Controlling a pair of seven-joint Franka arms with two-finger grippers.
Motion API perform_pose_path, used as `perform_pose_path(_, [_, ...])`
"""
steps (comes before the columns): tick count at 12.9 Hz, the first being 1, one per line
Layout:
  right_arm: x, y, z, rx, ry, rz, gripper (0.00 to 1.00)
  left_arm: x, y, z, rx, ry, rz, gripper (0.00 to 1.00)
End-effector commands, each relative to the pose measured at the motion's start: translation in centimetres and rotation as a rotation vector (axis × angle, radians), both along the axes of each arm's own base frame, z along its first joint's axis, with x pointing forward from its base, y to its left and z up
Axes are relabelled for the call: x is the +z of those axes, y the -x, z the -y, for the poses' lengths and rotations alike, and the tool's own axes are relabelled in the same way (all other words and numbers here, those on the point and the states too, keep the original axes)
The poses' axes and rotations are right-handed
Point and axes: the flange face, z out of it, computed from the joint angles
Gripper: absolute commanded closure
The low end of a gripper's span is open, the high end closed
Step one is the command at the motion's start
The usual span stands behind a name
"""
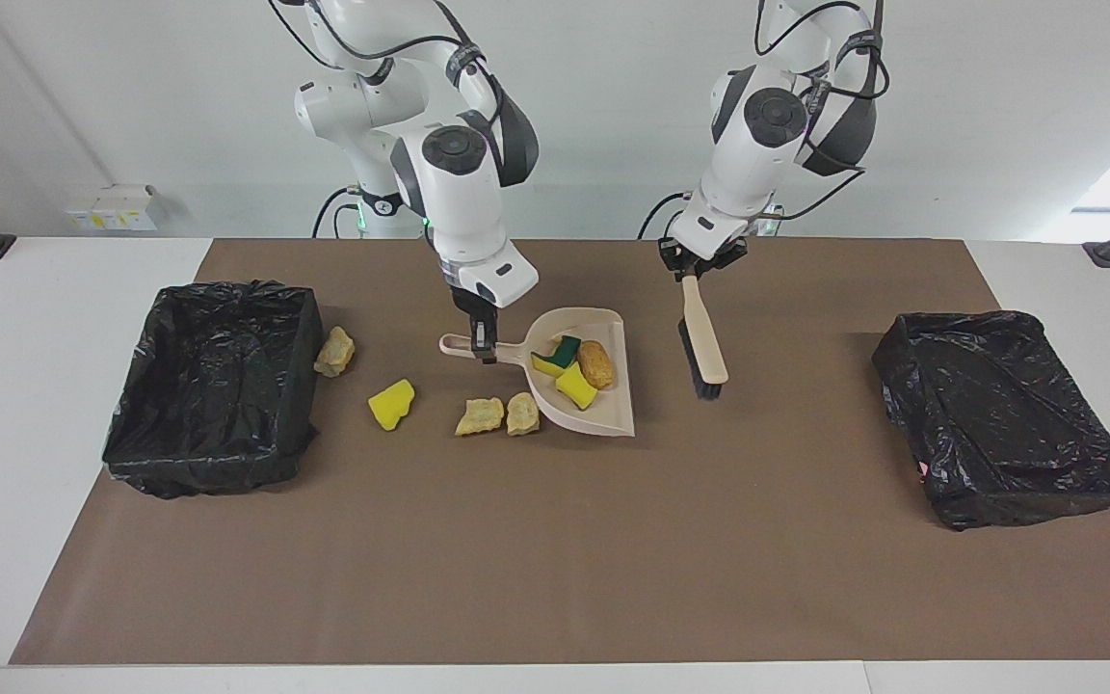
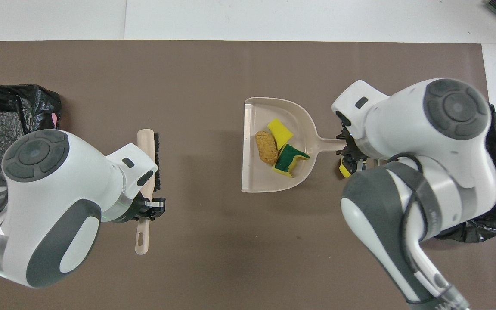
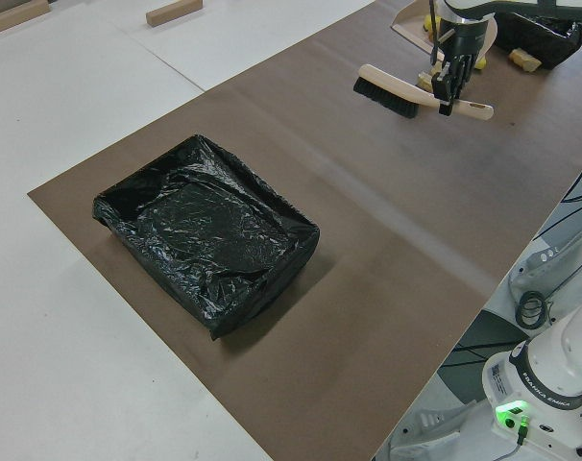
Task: Sweep and dump trash in bin
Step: 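Carry the loaded dustpan to the bin farthest right with the right gripper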
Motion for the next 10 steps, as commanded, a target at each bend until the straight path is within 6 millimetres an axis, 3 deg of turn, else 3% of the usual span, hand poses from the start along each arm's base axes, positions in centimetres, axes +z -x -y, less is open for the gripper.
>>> perform_pose_path(1, [2.7,-0.4,6.8,0.011,-0.016,-0.012,1.00,0.1,1.7,0.7,-0.019,-0.012,0.027,1.00])
perform_pose_path(3, [3.5,-0.8,12.6,0.007,-0.010,-0.024,1.00,-0.1,4.0,4.3,-0.049,-0.004,0.055,1.00])
perform_pose_path(5, [3.5,-0.7,19.1,-0.024,-0.004,-0.026,1.00,-1.0,6.9,9.4,-0.012,-0.010,0.073,1.00])
perform_pose_path(8, [3.6,0.4,27.7,-0.046,0.029,-0.018,1.00,-6.4,11.1,16.0,0.045,-0.041,0.070,1.00])
perform_pose_path(10, [3.6,1.4,31.7,-0.036,0.067,-0.021,1.00,-8.2,12.9,17.6,0.052,-0.006,0.095,1.00])
